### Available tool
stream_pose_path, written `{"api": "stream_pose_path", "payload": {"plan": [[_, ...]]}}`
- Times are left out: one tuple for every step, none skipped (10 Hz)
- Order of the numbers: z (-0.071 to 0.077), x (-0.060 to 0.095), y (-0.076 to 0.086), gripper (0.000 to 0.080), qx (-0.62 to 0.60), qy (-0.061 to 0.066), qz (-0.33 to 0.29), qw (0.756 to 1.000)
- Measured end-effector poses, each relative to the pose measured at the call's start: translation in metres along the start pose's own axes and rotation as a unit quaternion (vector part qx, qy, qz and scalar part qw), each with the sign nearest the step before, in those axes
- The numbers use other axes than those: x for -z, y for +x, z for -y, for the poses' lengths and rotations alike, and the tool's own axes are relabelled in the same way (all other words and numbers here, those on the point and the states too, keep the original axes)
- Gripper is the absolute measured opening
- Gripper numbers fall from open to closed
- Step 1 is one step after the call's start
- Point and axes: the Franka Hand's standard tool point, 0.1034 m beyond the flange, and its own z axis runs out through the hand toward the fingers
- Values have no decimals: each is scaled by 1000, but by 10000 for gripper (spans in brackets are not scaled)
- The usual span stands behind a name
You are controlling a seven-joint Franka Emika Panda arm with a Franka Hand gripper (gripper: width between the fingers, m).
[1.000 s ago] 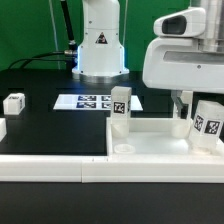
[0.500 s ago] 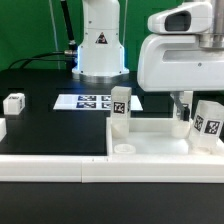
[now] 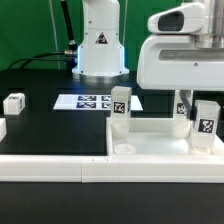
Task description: Assemble square table
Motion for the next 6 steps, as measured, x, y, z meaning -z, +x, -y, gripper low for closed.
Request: {"api": "stream_pose_path", "payload": {"plan": [[0, 0, 0, 290, -37, 0, 0, 999], [-1, 0, 0, 290, -74, 0, 0, 997], [-2, -1, 1, 290, -108, 0, 1, 994], [-4, -2, 3, 290, -185, 1, 3, 983], [-4, -2, 3, 291, -237, -1, 3, 972], [-5, -2, 3, 291, -302, -1, 4, 953]]}}
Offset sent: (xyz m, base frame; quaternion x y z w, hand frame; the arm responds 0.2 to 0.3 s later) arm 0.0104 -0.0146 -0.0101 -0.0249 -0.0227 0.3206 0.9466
